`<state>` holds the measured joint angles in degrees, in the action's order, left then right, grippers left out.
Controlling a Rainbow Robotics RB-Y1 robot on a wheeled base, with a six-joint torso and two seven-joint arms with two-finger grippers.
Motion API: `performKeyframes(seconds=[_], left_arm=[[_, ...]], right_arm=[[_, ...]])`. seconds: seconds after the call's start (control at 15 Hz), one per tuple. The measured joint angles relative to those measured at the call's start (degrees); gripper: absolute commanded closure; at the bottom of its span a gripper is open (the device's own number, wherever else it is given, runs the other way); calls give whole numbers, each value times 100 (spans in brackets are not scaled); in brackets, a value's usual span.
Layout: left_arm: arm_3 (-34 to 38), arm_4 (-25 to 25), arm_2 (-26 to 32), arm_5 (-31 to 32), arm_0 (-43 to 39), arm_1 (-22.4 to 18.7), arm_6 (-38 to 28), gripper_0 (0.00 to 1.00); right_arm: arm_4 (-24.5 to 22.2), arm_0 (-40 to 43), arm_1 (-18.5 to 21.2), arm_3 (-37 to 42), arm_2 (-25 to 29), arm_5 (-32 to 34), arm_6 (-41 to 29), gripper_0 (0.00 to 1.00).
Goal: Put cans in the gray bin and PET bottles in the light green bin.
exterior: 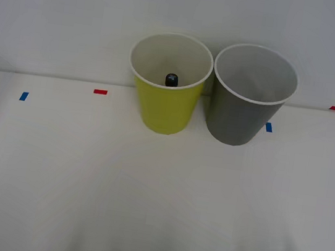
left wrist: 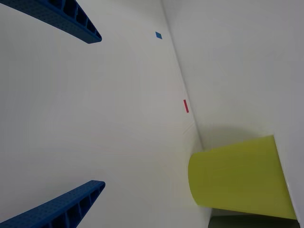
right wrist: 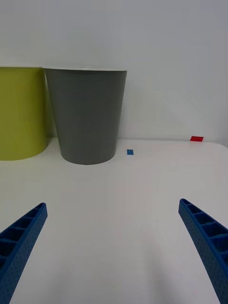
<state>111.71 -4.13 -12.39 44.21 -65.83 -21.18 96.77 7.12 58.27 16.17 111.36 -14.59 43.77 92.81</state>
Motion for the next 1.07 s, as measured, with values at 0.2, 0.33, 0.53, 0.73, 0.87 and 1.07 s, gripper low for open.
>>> performKeyframes(seconds=[0.2,0.33,0.53,0.73,0.87,1.07], left_arm=[[0,0,0,0,0,0,0,0],[0,0,0,0,0,0,0,0],[0,0,0,0,0,0,0,0],[0,0,0,0,0,0,0,0],[0,0,0,0,0,0,0,0],[0,0,0,0,0,0,0,0]], right_arm=[[0,0,0,0,0,0,0,4],[0,0,0,0,0,0,0,4],[0,0,0,0,0,0,0,3],[0,0,0,0,0,0,0,3],[0,0,0,0,0,0,0,4],[0,0,0,0,0,0,0,4]])
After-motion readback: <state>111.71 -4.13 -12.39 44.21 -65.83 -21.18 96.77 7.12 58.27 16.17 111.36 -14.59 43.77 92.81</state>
